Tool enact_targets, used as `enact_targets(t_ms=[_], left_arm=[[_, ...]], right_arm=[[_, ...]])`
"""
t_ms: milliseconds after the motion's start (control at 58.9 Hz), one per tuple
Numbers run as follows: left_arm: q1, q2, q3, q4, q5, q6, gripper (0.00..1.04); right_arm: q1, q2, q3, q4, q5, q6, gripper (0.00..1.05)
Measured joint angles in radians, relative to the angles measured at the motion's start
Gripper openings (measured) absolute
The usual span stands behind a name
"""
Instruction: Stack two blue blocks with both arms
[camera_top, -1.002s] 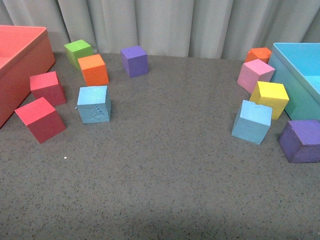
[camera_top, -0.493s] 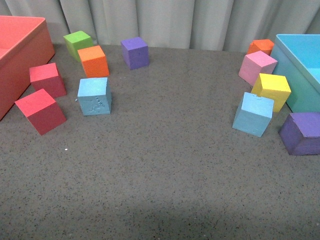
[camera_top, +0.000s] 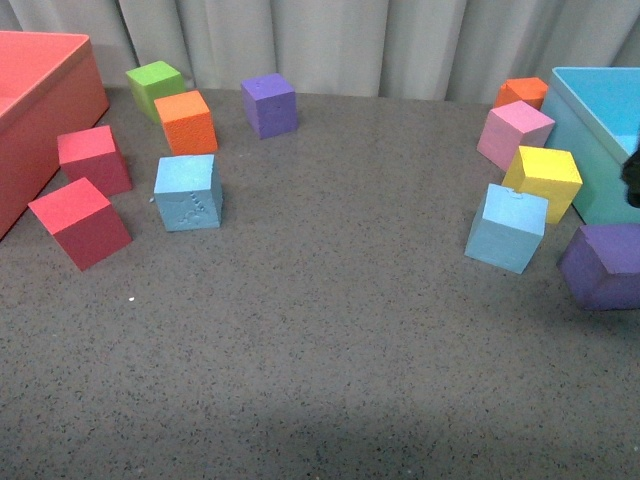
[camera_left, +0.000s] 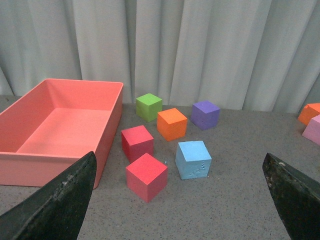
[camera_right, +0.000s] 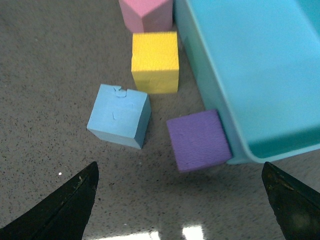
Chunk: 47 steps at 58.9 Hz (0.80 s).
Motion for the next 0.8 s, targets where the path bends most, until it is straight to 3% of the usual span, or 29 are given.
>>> enact_targets(t_ms=[102,323,798], left_arm=[[0.0,0.0,0.0,0.0,0.0,0.0,0.98],[0.0,0.0,0.0,0.0,0.0,0.0,0.98],[0.0,0.0,0.0,0.0,0.0,0.0,0.98]], right_arm=[[0.0,0.171,0.164,-0.108,-0.041,0.127,0.95],[0.014,0.384,0.373,-0.213,-0.103,0.23,0.95],[0.049,0.621,0.609,-0.378,-0.076,0.283,0.95]])
